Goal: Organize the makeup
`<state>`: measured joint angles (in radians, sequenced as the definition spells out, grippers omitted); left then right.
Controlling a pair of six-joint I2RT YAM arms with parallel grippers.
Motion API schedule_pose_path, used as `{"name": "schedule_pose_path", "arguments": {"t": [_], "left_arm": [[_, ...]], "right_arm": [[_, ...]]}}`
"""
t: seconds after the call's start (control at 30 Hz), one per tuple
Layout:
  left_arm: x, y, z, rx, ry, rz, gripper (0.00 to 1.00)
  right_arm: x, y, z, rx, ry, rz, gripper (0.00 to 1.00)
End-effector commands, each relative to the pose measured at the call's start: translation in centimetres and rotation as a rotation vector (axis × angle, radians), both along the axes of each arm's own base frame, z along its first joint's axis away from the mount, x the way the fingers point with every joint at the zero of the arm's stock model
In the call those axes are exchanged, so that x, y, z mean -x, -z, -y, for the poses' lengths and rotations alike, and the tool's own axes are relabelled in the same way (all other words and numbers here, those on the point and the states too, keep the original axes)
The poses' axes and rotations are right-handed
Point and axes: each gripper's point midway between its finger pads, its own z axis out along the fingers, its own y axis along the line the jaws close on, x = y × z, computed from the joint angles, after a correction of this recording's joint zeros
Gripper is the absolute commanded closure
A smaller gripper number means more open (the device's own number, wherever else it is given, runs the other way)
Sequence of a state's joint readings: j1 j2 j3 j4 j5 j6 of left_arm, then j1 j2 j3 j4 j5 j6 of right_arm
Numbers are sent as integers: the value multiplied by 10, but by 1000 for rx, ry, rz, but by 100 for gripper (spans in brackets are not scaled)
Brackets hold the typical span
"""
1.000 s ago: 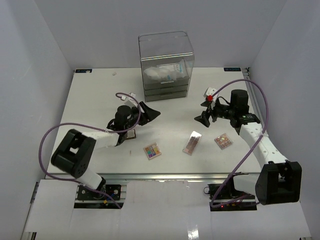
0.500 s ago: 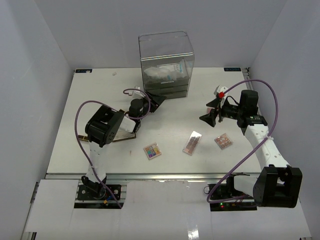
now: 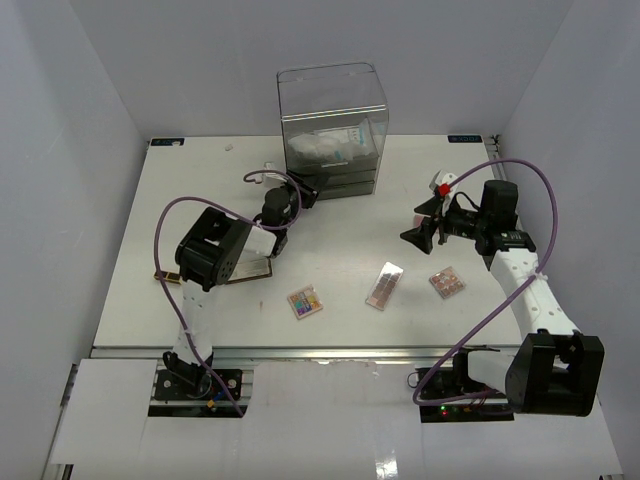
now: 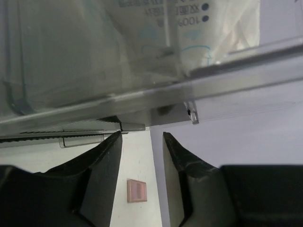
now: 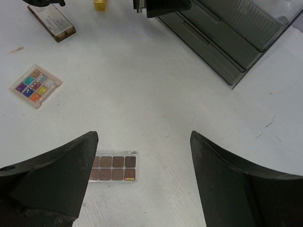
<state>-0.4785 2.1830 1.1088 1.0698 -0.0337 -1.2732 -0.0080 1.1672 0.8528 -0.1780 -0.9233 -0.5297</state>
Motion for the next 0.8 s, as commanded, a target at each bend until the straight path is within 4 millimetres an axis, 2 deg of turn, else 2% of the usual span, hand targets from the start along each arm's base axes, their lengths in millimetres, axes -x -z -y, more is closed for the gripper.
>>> {"name": "schedule_pose_path", "arguments": {"t": [0.0, 0.17, 0.47, 0.6, 0.67, 0.77], "left_arm": [[-14, -3, -3, 42, -58, -30, 53], [-16, -5, -2, 55, -57, -25, 63], [-9, -6, 0, 72, -24, -14, 96], [8, -6, 7, 73, 34, -14, 100], [25, 4, 7, 69, 51, -35, 100], [45, -1, 6, 76, 71, -26, 100]], "right_arm": [[5, -9, 4, -28, -1, 20, 14], [5, -9, 7, -37, 5, 18, 14], [6, -6, 9, -45, 6, 12, 14], [5, -1, 9, -49, 3, -7, 14], [4, 2, 9, -45, 7, -14, 14], [3, 6, 11, -36, 13, -16, 13]]}}
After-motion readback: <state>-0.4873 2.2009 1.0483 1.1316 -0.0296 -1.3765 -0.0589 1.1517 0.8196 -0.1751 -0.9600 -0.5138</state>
